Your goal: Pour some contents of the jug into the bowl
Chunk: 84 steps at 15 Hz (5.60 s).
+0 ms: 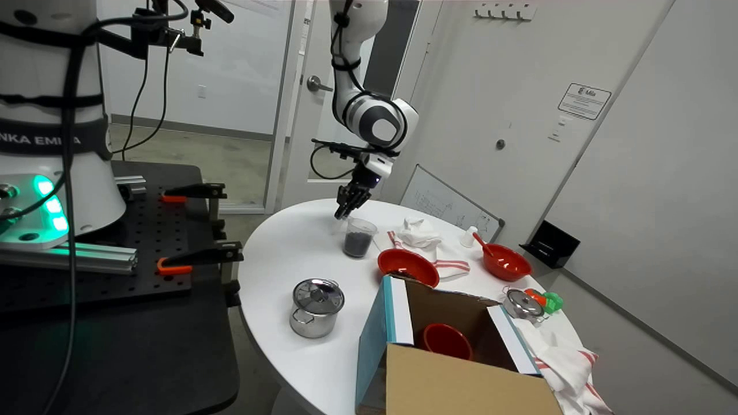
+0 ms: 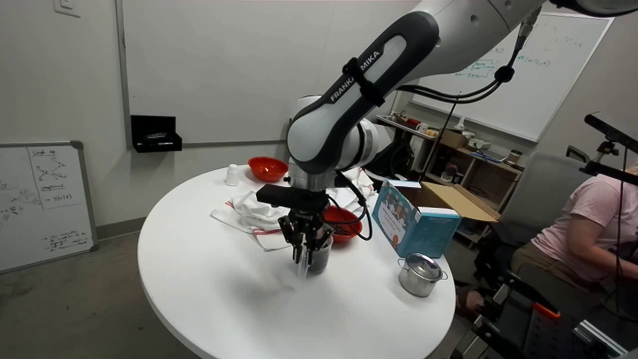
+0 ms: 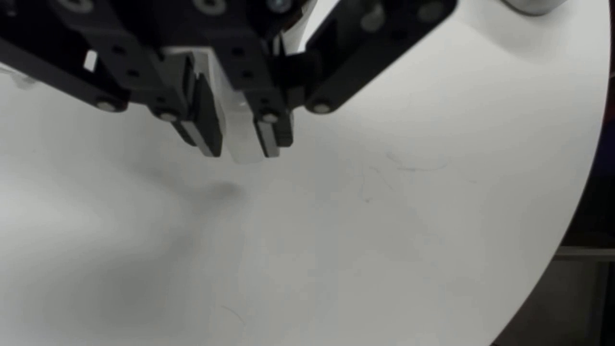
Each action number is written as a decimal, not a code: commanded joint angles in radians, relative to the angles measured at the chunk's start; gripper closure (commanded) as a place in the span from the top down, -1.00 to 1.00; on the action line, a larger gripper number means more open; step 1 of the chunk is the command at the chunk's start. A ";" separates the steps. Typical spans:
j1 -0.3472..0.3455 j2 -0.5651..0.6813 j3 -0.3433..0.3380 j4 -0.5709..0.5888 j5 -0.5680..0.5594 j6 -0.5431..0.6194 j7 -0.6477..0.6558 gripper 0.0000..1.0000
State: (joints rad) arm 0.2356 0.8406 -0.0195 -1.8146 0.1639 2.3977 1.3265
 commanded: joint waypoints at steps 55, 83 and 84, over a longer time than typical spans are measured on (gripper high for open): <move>-0.384 -0.083 -0.038 0.197 0.475 -0.568 -0.616 -0.87; -0.537 0.158 -0.064 0.451 0.829 -1.009 -0.632 -0.87; -0.547 0.163 -0.065 0.456 0.845 -1.021 -0.629 -0.87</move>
State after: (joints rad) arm -0.2854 0.9676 -0.0762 -1.4160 0.9594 1.4441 0.6794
